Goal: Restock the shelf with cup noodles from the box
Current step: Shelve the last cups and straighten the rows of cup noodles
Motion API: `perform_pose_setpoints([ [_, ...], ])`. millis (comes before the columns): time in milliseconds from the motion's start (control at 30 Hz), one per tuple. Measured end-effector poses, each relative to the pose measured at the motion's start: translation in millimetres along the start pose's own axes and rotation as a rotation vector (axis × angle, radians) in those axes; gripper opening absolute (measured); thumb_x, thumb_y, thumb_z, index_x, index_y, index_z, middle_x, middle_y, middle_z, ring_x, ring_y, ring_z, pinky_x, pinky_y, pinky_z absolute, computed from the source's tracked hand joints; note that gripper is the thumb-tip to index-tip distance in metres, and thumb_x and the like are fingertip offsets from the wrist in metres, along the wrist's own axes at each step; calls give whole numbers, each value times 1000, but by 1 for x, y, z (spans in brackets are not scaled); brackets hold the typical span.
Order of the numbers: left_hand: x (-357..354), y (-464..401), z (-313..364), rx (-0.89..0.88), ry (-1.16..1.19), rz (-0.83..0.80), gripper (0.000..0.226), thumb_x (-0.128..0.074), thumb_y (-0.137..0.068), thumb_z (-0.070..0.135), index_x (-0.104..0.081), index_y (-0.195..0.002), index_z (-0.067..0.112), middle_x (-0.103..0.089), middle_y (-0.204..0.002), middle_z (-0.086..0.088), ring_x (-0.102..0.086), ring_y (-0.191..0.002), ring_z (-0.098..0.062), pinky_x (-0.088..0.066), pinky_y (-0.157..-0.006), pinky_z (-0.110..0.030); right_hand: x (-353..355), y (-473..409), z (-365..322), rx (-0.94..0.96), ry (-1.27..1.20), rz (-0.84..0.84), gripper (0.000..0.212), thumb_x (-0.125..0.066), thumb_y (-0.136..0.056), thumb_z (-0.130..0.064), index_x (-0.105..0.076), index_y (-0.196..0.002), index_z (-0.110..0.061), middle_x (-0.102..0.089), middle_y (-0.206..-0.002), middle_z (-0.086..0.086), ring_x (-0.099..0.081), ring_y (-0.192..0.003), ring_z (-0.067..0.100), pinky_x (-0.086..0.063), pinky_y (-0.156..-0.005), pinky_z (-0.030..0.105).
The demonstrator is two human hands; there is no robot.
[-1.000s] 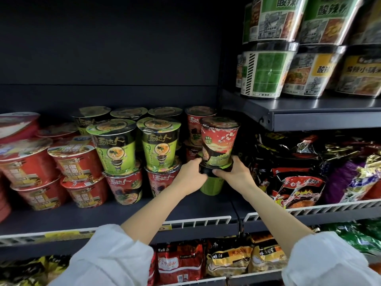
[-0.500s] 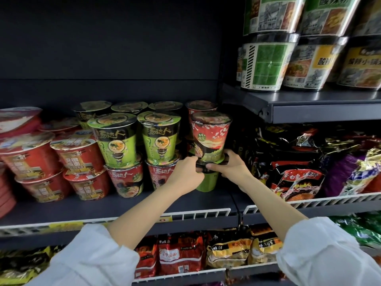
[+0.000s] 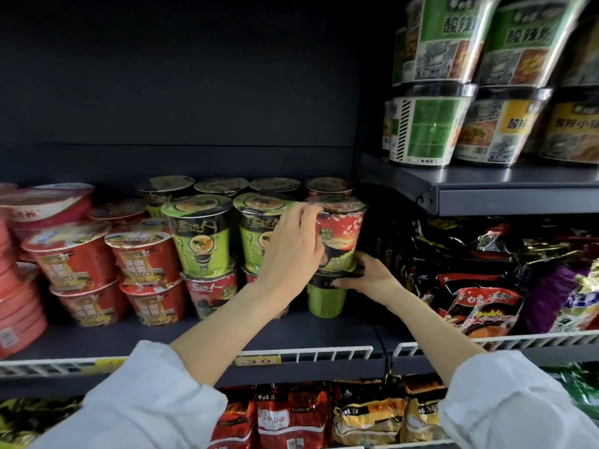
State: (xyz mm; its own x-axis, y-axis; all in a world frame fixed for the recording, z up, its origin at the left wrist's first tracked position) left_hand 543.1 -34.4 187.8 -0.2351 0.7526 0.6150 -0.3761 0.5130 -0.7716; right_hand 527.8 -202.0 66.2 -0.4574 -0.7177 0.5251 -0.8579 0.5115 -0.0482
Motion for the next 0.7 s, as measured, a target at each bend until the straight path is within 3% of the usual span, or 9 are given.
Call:
perform_pose_setpoints([
  [67, 1, -15, 8, -103, -151, 25, 51, -62, -86, 12, -46, -133, 4, -47, -137, -12, -47, -124, -26, -42, -103, -36, 3, -3, 3, 18, 146, 33, 81, -83, -68, -23, -43, -137, -12, -58, -128, 5, -53, -120, 23, -43, -102, 40],
  [133, -12, -31, 6, -128, -244, -145, 55, -50, -95, 21, -30, -146, 11, -32, -151, -8, -29, -140, -22, -24, -114, -35, 6, -6, 8, 33, 162, 39, 75, -80, -71, -13, -45, -138, -12, -60, -127, 6, -56, -118, 24, -44, -102, 38],
  [200, -26, -41, -5, -92, -252, -316, 48, -41, -100, 27, -30, -146, 21, -34, -151, 0, -29, -140, -16, -16, -116, -35, 13, -5, 9, 49, 108, 59, 64, -76, -74, -2, -53, -133, -8, -63, -123, 9, -60, -113, 24, -46, -99, 34],
  [300, -27, -48, -10, -83, -254, -371, 42, -44, -98, 31, -42, -140, 28, -50, -140, 3, -44, -130, -16, -26, -111, -36, 29, -1, 4, 66, 159, 136, 46, -77, -74, -10, -65, -118, -8, -69, -112, 7, -64, -105, 18, -47, -90, 23],
  [367, -24, -50, -4, -99, -249, -369, 40, -46, -96, 32, -47, -137, 28, -55, -133, 0, -48, -124, -19, -34, -104, -38, 31, 9, -8, 86, 419, 181, 39, -75, -77, -27, -69, -114, -15, -71, -107, 5, -64, -106, 21, -48, -90, 27],
  [467, -22, -51, 5, -104, -277, -374, 40, -46, -96, 35, -48, -136, 30, -54, -129, -3, -42, -125, -21, -35, -101, -39, 14, 29, -35, 194, 845, 236, 38, -63, -83, -46, -68, -107, -17, -70, -99, 4, -62, -100, 24, -47, -81, 31],
  [533, -22, -51, 8, -104, -308, -394, 40, -44, -97, 37, -49, -136, 31, -52, -127, -5, -39, -126, -22, -33, -100, -39, 8, 35, -42, 259, 837, 223, 36, -63, -83, -46, -67, -101, -14, -68, -95, 4, -61, -96, 23, -45, -76, 30],
  [600, -21, -51, 12, -118, -342, -415, 40, -42, -97, 37, -49, -136, 30, -51, -126, -6, -38, -125, -23, -32, -100, -39, 18, 34, -40, 279, 659, 174, 31, -69, -81, -40, -71, -101, -17, -60, -98, 2, -56, -99, 20, -43, -79, 28],
  [700, -19, -49, 15, -146, -396, -413, 37, -42, -97, 34, -56, -130, 23, -52, -124, -6, -40, -124, -23, -32, -99, -38, 30, 29, -28, 306, 573, 82, 27, -69, -83, -26, -70, -110, -24, -52, -119, -1, -45, -117, 16, -38, -99, 27],
])
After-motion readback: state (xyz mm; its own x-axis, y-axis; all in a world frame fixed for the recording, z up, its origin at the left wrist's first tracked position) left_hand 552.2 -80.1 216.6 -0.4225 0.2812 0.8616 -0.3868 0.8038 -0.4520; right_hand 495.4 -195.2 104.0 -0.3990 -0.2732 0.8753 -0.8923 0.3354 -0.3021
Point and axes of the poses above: each hand's wrist, its own y-axis away from the middle knuckle, its own x-axis out of the back of the hand, z = x × y, the point moved 9 cm from there along -y, towards the middle knuckle
